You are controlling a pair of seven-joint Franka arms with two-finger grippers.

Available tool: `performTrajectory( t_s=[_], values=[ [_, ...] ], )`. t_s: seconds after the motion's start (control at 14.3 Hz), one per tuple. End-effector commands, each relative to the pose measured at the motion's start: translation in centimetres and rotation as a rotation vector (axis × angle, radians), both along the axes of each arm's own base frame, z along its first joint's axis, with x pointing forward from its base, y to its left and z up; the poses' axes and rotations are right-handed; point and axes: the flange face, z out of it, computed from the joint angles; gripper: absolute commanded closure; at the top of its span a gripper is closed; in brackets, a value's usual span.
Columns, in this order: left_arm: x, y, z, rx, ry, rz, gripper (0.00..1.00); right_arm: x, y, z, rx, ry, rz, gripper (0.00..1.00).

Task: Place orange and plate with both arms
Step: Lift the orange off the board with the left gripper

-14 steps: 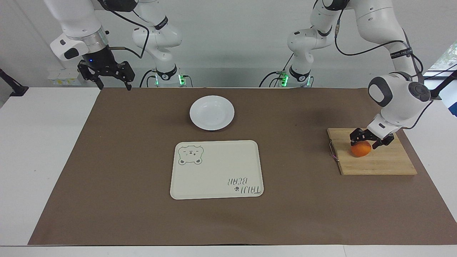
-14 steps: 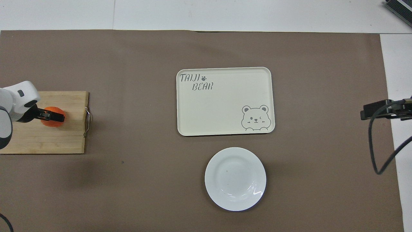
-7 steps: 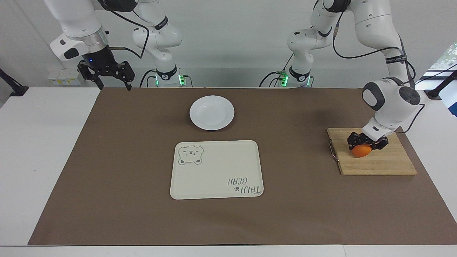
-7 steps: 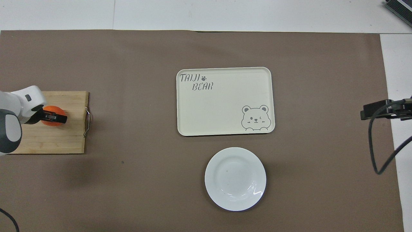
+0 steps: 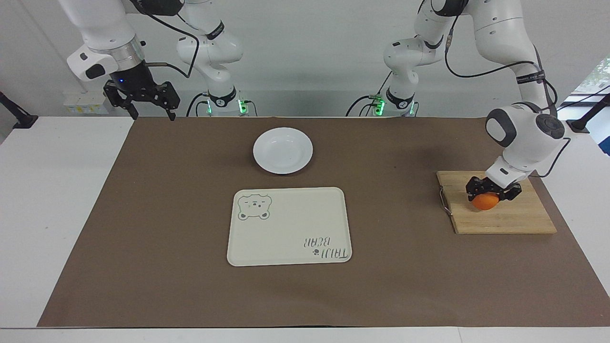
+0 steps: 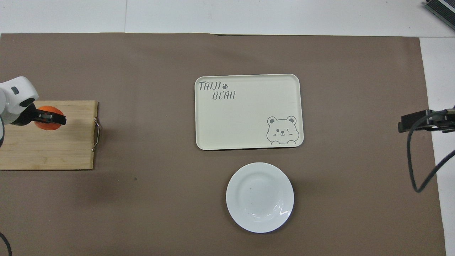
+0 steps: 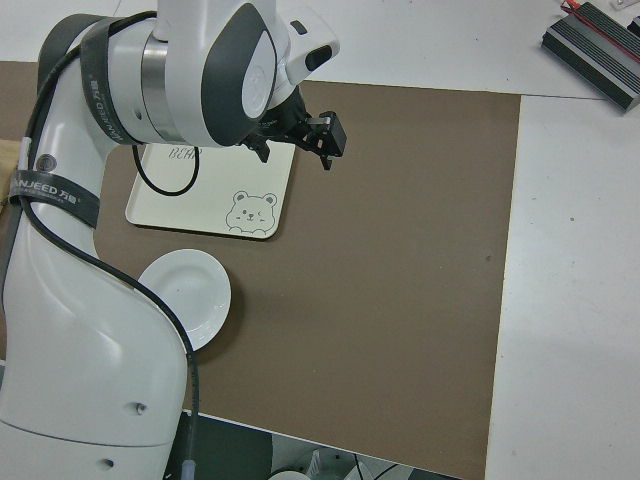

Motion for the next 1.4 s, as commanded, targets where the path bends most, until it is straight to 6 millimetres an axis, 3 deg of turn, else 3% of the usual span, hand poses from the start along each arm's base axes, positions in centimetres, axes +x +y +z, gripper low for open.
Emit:
performTrajectory(
  t_s=[0.0, 0.21, 0.35, 0.56, 0.7, 0.91, 1.12, 1.33],
  values=[
    [0.3, -2.1, 4.6, 0.003, 0.031, 0.079, 1.00, -0.3, -0.1, 0.0, 0.016, 0.009, 0.023, 0.00],
    [0.7, -5.5, 9.6, 0.015, 0.074, 0.179, 1.00, -0.3, -0.1, 0.0, 0.016, 0.009, 0.023, 0.00],
    [0.3, -6.7, 12.8, 0.033, 0.108, 0.230, 1.00, -0.3, -0.1, 0.0, 0.016, 0.008, 0.023, 0.00],
    [-1.9, -9.6, 17.5, 0.040, 0.096, 0.274, 1.00, -0.3, -0.1, 0.0, 0.016, 0.009, 0.023, 0.00],
    [-3.0, -11.0, 19.2, 0.040, 0.092, 0.253, 1.00, -0.3, -0.1, 0.0, 0.016, 0.009, 0.023, 0.00],
    [-4.1, -13.8, 20.0, 0.043, 0.092, 0.204, 1.00, -0.3, -0.1, 0.0, 0.016, 0.009, 0.023, 0.00],
    [-4.7, -18.6, 19.5, 0.044, 0.083, 0.132, 1.00, -0.3, -0.1, 0.0, 0.016, 0.009, 0.023, 0.00],
    [-5.6, -24.1, 17.6, 0.036, 0.072, 0.074, 1.00, -0.3, -0.1, 0.0, 0.016, 0.009, 0.023, 0.00]
  ],
)
